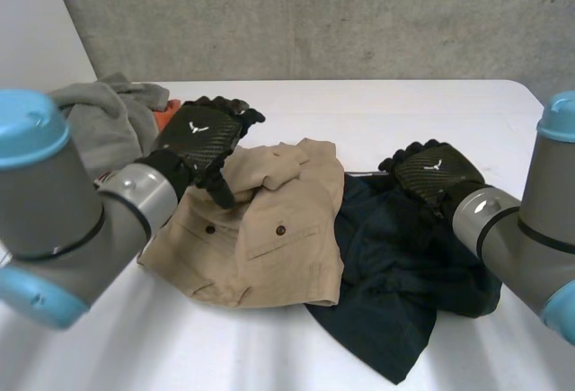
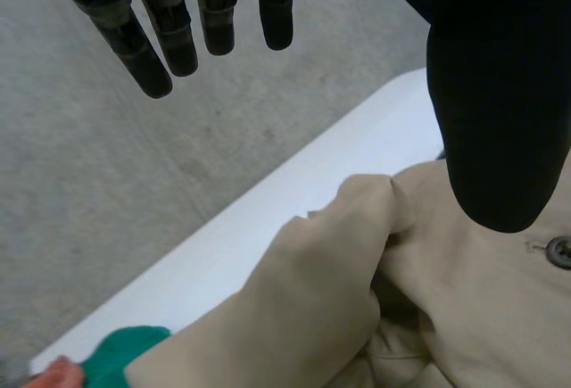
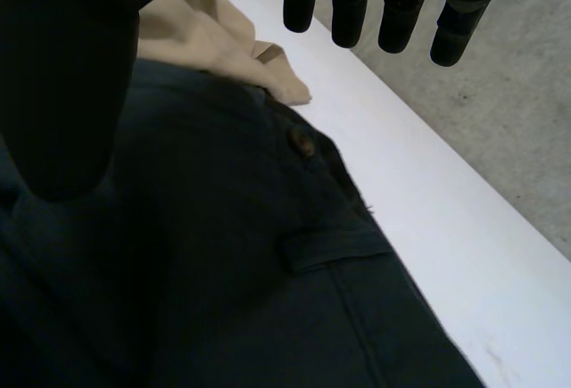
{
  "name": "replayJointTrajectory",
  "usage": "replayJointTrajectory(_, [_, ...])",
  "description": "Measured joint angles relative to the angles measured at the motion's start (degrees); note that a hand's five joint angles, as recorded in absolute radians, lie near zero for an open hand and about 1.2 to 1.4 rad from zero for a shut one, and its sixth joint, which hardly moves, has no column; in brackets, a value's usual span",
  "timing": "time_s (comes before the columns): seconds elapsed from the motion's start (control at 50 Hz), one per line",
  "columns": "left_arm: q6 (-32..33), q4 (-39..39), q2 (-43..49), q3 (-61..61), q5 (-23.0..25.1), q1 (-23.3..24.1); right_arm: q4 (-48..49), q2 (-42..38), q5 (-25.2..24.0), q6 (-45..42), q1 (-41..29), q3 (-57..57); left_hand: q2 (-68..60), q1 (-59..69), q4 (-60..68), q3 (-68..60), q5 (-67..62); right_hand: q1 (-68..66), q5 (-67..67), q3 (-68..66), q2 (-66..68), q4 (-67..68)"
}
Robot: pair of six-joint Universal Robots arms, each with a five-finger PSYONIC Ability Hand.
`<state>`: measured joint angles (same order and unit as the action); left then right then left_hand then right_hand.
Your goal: Fold the laundry.
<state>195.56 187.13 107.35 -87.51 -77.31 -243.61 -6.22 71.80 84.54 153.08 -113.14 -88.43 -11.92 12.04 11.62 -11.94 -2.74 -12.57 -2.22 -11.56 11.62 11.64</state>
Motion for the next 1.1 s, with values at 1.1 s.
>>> replayJointTrajectory(1.1, [13.47, 0.35, 33.68, 56.79, -8.92, -27.18, 8.5, -5.98, 1.91, -3.35, -2.15, -1.46, -7.69, 2.39, 8.4, -8.64, -7.28, 0.0, 0.0, 0.0, 0.0, 0.0])
